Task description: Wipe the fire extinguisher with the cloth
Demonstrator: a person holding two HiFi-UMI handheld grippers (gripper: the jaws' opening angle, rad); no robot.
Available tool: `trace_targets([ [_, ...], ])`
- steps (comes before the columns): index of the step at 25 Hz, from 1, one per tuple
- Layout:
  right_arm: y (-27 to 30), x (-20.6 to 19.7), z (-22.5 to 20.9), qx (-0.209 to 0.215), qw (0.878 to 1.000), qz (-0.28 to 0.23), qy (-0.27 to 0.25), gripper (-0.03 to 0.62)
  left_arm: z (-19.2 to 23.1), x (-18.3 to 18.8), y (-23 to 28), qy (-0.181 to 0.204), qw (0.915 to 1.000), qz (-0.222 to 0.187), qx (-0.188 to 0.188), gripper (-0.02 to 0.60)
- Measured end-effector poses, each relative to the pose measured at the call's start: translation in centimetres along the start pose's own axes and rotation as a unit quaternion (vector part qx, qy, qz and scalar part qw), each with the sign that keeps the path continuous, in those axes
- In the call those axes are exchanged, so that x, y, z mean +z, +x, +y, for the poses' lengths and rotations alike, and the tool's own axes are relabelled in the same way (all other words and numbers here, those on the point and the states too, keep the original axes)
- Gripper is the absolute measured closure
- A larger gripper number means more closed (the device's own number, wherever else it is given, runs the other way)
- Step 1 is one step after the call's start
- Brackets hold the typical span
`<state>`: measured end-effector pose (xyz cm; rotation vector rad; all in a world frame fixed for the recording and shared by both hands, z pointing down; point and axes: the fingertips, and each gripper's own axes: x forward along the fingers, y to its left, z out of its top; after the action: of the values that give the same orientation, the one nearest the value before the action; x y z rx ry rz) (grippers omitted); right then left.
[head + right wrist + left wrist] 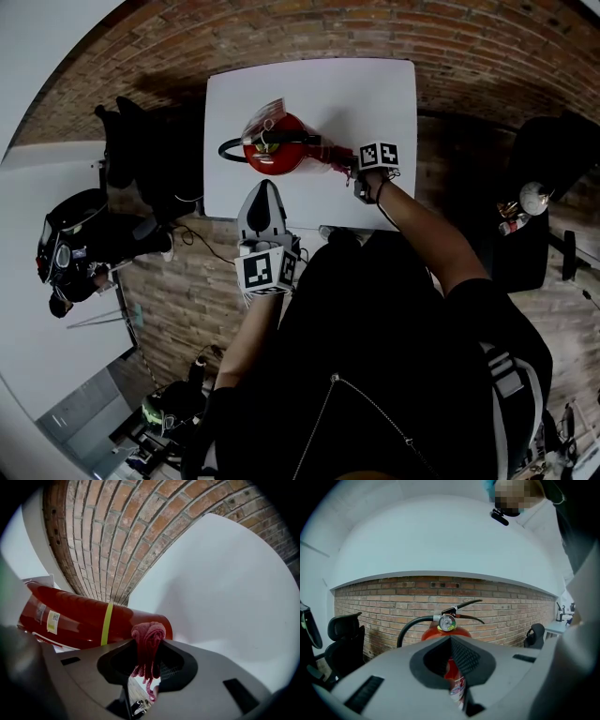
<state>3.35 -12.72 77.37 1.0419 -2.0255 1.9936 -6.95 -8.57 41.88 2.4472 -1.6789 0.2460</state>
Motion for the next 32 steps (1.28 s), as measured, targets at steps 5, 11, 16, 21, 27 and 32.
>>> trace_targets([
  [5,-0.8,0.4,1.3,0.01,1.0,-0.005,-0.006,0.479,0.0,0.1,0.1,-0.002,1.0,-0.005,-0.002,0.572],
  [11,-1.9,0.6,3.1,0.018,1.0,-0.007,-0.012,0.479,0.2,0.3,0.1,-0.004,1.0,-0.006,-0.002,0.572],
  [16,-3.0,0.9,4.6,0.026,0.999,-0.009,-0.016,0.479,0.3,0.3,-0.1,-0.006,0.9999,-0.009,-0.001,0.572],
  [21,-3.7,0.8,5.8,0.026,0.999,-0.007,-0.022,0.479,0.9,0.5,-0.4,-0.008,0.9999,-0.011,0.004,0.572],
  [27,-4.4,1.0,6.9,0.027,0.999,-0.01,-0.028,0.479,1.1,0.7,-0.5,-0.009,0.9998,-0.017,0.003,0.572],
  [32,-5.5,1.3,8.6,0.043,0.998,-0.017,-0.031,0.479,1.2,0.5,-0.5,-0.009,0.9998,-0.017,-0.001,0.572],
])
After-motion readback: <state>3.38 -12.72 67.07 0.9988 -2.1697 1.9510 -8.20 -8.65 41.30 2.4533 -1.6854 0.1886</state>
